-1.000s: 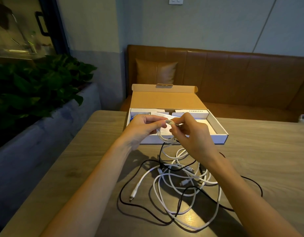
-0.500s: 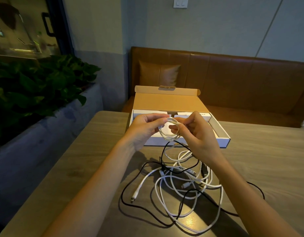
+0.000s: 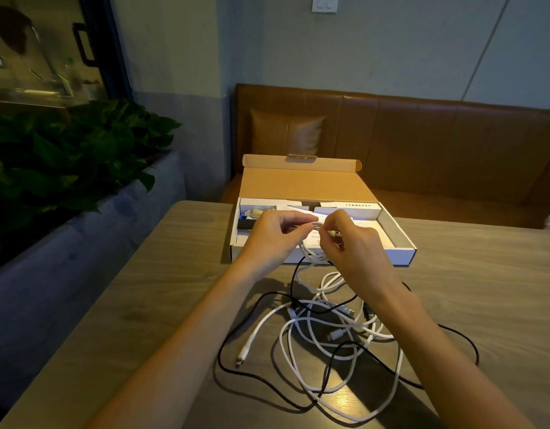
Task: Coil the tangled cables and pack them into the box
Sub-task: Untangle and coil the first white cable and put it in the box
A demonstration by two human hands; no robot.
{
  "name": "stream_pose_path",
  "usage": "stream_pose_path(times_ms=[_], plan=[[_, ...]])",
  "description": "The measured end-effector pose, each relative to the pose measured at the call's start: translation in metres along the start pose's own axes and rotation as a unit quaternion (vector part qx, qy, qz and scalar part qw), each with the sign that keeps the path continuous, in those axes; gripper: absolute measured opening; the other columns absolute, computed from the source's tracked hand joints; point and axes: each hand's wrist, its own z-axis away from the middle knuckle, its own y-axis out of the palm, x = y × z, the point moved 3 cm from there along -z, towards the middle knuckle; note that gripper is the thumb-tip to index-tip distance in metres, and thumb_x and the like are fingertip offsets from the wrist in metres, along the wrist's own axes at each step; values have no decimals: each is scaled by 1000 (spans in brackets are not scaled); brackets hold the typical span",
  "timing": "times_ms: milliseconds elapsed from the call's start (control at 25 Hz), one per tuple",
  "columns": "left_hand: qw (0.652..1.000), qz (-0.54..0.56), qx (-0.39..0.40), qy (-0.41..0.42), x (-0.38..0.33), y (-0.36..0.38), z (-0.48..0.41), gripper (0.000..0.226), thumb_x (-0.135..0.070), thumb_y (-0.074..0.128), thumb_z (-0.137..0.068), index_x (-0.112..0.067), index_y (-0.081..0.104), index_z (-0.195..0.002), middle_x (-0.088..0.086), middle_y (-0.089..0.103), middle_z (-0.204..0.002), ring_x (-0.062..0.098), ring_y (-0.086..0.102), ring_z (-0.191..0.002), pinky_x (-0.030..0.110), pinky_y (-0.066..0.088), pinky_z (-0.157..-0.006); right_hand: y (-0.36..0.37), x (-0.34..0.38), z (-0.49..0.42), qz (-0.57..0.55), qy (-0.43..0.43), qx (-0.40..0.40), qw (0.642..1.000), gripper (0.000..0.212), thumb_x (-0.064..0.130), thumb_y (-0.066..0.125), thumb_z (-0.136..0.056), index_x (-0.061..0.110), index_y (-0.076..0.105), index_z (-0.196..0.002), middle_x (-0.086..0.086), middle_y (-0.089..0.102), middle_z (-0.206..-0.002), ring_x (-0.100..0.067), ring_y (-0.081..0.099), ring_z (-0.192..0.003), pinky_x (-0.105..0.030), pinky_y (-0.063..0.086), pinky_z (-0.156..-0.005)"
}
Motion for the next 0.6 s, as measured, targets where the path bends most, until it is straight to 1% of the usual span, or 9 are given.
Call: stream_pose_path(times_ms=[40, 120, 160, 200, 280, 360, 440, 520, 600], plan=[[1000, -12, -6, 12, 1, 0, 0, 20, -23, 66, -96, -25, 75, -114, -10, 72, -111, 5, 64, -102, 16, 52, -82, 2, 1, 0, 6, -4, 6, 1000, 15, 19, 58, -101, 11, 54, -113, -8, 73, -99, -15, 64, -74, -29, 59, -70], [999, -36, -23, 34, 2, -1, -1, 20, -23, 63, -98, -24, 75, -114, -8, 72, -112, 8, 64, -105, 23, 54, -87, 4, 1, -1, 3, 5, 5, 1000, 13, 19, 59, -100, 12, 56, -111, -6, 73, -95, -12, 63, -71, -21, 56, -69], [998, -45, -30, 43, 2, -1, -2, 20, -24, 62, -98, -24, 75, -114, -7, 71, -114, 9, 64, -106, 27, 55, -89, 4, 1, -2, -14, 22, -7, 1000, 10, 19, 61, -99, 14, 57, -107, -3, 72, -91, -9, 63, -69, -17, 54, -67], [997, -50, -34, 51, 2, -1, -2, 20, -24, 61, -99, -24, 75, -114, -7, 71, -114, 9, 63, -106, 28, 55, -89, 2, 0, -2, -44, 42, -27, 998, 9, 19, 64, -97, 15, 58, -102, 1, 71, -86, -7, 65, -68, -16, 55, -65], [997, -35, -32, 59, -1, -1, -1, 20, -25, 61, -100, -26, 74, -114, -8, 71, -111, 9, 64, -102, 27, 56, -87, -2, -1, -2, -127, 79, -65, 987, 9, 20, 68, -94, 15, 60, -96, 3, 72, -82, -9, 71, -70, -24, 61, -65], [998, 29, -22, 42, -3, -2, -1, 19, -23, 62, -98, -27, 74, -113, -11, 73, -109, 7, 65, -102, 21, 56, -83, -5, -2, -3, -216, 103, -79, 968, 9, 18, 71, -92, 16, 63, -96, 1, 73, -85, -14, 73, -76, -30, 62, -69], [993, 117, 7, -6, -5, -3, 0, 20, -19, 65, -96, -29, 75, -110, -12, 74, -107, 6, 66, -103, 18, 55, -79, -8, -4, -6, -292, 123, -63, 946, 13, 16, 71, -91, 16, 65, -102, -1, 74, -93, -18, 75, -82, -32, 62, -74], [975, 203, 65, -58, -3, -4, 0, 24, -13, 66, -94, -26, 75, -112, -5, 75, -111, 14, 66, -109, 24, 55, -86, -10, -9, -8, -354, 151, -38, 922, 17, 12, 70, -92, 14, 66, -108, -1, 74, -98, -18, 75, -85, -31, 62, -77], [955, 258, 122, -82, 0, -7, 0, 29, -8, 67, -92, -20, 73, -117, 4, 73, -117, 24, 65, -116, 31, 55, -93, -11, -15, -9, -406, 179, -24, 896, 16, 6, 70, -91, 11, 68, -106, -2, 74, -99, -21, 73, -89, -30, 61, -78]])
